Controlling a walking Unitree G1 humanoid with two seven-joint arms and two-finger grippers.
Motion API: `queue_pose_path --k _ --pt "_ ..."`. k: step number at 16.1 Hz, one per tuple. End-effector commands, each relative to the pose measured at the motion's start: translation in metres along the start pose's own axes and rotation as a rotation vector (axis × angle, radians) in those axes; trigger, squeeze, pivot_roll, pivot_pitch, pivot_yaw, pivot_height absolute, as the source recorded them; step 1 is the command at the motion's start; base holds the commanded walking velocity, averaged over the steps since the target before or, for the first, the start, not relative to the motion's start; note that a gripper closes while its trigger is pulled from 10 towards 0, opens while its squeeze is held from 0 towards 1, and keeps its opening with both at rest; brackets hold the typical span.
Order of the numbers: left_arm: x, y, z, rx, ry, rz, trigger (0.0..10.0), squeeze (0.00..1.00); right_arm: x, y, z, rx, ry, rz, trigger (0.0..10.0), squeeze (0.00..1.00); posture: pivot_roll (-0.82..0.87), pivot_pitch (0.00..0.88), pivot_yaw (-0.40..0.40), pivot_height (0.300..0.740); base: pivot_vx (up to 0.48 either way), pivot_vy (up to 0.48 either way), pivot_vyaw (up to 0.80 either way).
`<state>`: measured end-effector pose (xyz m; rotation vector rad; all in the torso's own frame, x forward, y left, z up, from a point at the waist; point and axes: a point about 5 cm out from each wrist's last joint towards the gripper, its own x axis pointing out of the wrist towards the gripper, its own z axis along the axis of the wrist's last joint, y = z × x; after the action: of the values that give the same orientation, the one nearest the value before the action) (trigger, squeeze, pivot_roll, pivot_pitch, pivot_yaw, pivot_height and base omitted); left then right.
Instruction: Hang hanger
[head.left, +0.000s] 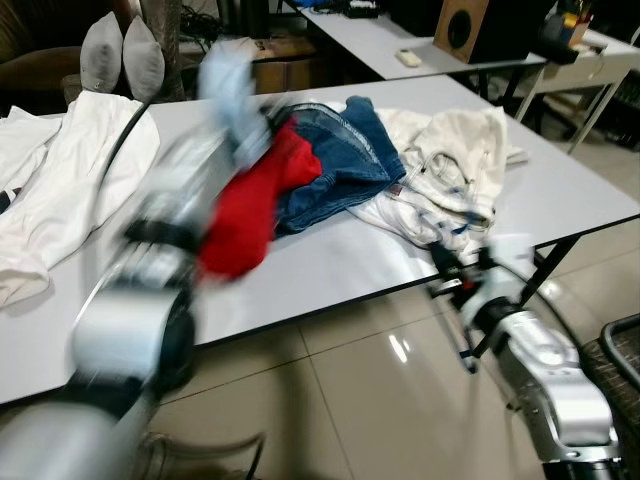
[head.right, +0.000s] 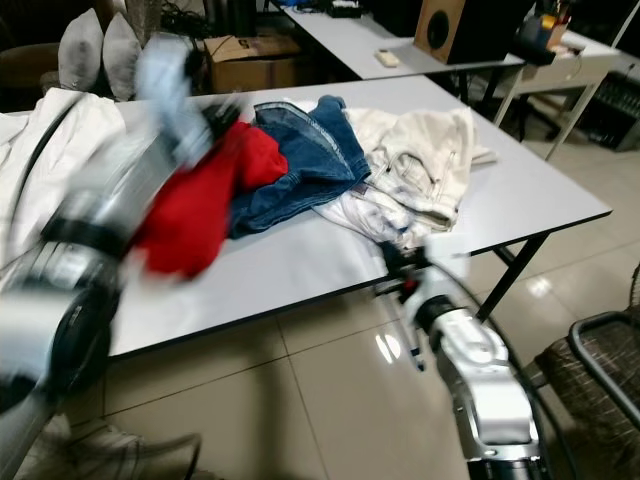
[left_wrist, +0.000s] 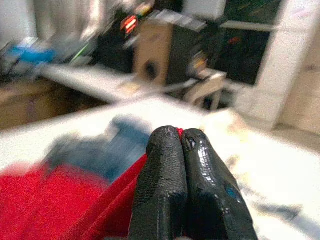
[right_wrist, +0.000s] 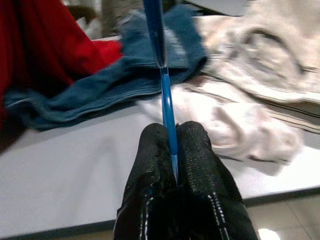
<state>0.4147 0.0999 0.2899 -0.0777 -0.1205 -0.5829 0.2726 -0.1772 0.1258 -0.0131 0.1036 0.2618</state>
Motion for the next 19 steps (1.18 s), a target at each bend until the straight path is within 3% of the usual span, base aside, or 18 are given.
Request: queue_pose_path --k 1,3,5,6,7,8,10,12,15,16,19 --pt "0.008 -0.010 0.006 0.013 -0.020 -0.021 0.0 0.00 -0.002 -0.007 0.004 0.005 -0.021 -0.044 10.0 0.00 -0.11 0.000 0.025 0.740 0.000 0.000 0.00" --pt "0.028 -0.051 0.005 0.027 -0.025 -0.139 0.0 0.00 -0.008 -0.010 0.001 0.021 -0.027 -0.097 10.0 0.00 -0.12 0.000 0.048 0.740 0.000 0.000 0.00" --pt "0.029 -0.065 -0.027 0.066 0.073 -0.180 0.0 0.00 -0.009 -0.006 -0.002 0.027 -0.021 -0.096 10.0 0.00 -0.13 0.000 0.055 0.740 0.000 0.000 0.00" --pt "0.025 -0.067 -0.049 0.105 0.148 -0.188 3.2 0.00 -0.009 -0.003 -0.003 0.031 -0.017 -0.084 10.0 0.00 -0.13 0.000 0.056 0.740 0.000 0.000 0.00" --pt "0.023 -0.065 -0.055 0.104 0.167 -0.186 3.1 0.00 -0.008 -0.001 -0.003 0.030 -0.015 -0.078 10.0 0.00 -0.12 0.000 0.053 0.740 0.000 0.000 0.00" --pt "0.019 -0.058 -0.064 0.093 0.189 -0.160 0.0 0.00 -0.008 0.000 -0.003 0.030 -0.014 -0.070 10.0 0.00 -0.12 0.000 0.049 0.740 0.000 0.000 0.00" --pt "0.014 -0.040 -0.064 0.058 0.190 -0.071 0.0 0.00 -0.006 0.003 -0.003 0.033 -0.011 -0.058 10.0 0.00 -0.11 0.000 0.040 0.740 0.000 0.000 0.00" --pt "0.000 0.002 -0.050 0.022 0.123 0.140 0.0 0.00 -0.004 0.004 0.001 0.033 -0.031 -0.052 10.0 0.00 -0.11 0.000 0.029 0.740 0.000 0.000 0.00" --pt "-0.007 0.022 -0.035 -0.035 0.057 0.199 0.0 0.00 -0.004 -0.001 0.005 0.054 -0.055 -0.078 10.0 0.00 -0.11 0.000 0.023 0.740 0.000 0.000 0.00" --pt "-0.013 0.036 -0.020 -0.074 0.006 0.222 0.0 0.00 -0.005 -0.004 0.001 0.055 -0.033 -0.083 10.0 0.00 -0.11 0.000 0.019 0.740 0.000 0.000 0.00" --pt "-0.022 0.049 -0.019 -0.090 0.002 0.267 0.0 0.00 -0.006 -0.004 -0.006 0.041 0.006 -0.081 10.0 0.00 -0.10 0.000 0.017 0.740 0.000 0.000 0.00"
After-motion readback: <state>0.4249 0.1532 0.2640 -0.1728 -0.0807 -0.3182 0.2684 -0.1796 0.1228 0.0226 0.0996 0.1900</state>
